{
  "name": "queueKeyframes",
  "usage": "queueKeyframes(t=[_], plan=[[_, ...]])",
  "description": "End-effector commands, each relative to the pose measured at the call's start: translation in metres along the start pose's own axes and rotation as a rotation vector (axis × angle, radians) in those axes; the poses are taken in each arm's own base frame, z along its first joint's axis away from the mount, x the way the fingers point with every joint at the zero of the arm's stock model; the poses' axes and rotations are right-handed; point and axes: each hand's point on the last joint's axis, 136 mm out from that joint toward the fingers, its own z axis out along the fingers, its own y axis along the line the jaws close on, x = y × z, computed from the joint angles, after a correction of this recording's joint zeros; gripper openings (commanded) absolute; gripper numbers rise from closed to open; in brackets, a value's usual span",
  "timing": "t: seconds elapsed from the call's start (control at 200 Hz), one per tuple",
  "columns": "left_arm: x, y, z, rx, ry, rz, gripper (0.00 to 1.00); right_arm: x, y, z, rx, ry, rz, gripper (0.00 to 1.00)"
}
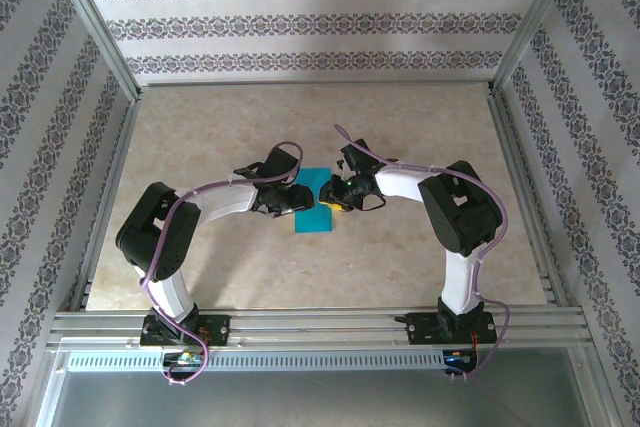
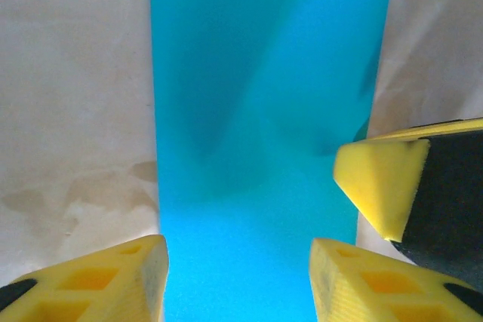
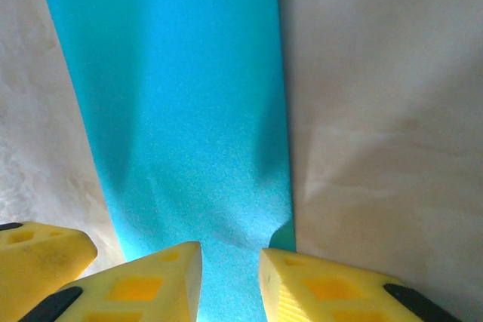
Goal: Fold a paper plane with a square sheet of paper (pick it up from the middle)
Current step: Third fold the triangle at the center of the table.
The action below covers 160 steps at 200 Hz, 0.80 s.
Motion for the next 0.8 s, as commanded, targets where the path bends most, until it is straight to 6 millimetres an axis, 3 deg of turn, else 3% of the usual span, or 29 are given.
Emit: queueKeyframes(t=[0.0,0.185,0.36,0.45,0.794], plan=[[0.011,0.013,-0.002,-0.04,0.055,-0.059,0.53,0.03,-0.067,0.024,0.197,0.081,0.089,0.35],[0.024,0.015,-0.003,-0.033,0.102,-0.114,0.53,0.026,-0.061,0.021,0.173,0.074,0.078,0.34],[0.016,0.016,-0.016,-0.02,0.06,-0.145,0.53,0.007,0.002,-0.011,-0.005,0.004,-0.062,0.33],[0.014,0.019,-0.022,-0.007,0.041,-0.175,0.52,0.012,0.023,-0.024,-0.056,0.002,-0.116,0.32],[0.02,0.02,-0.02,0.036,0.069,-0.232,0.52,0.058,0.003,-0.01,-0.005,0.124,-0.074,0.32]])
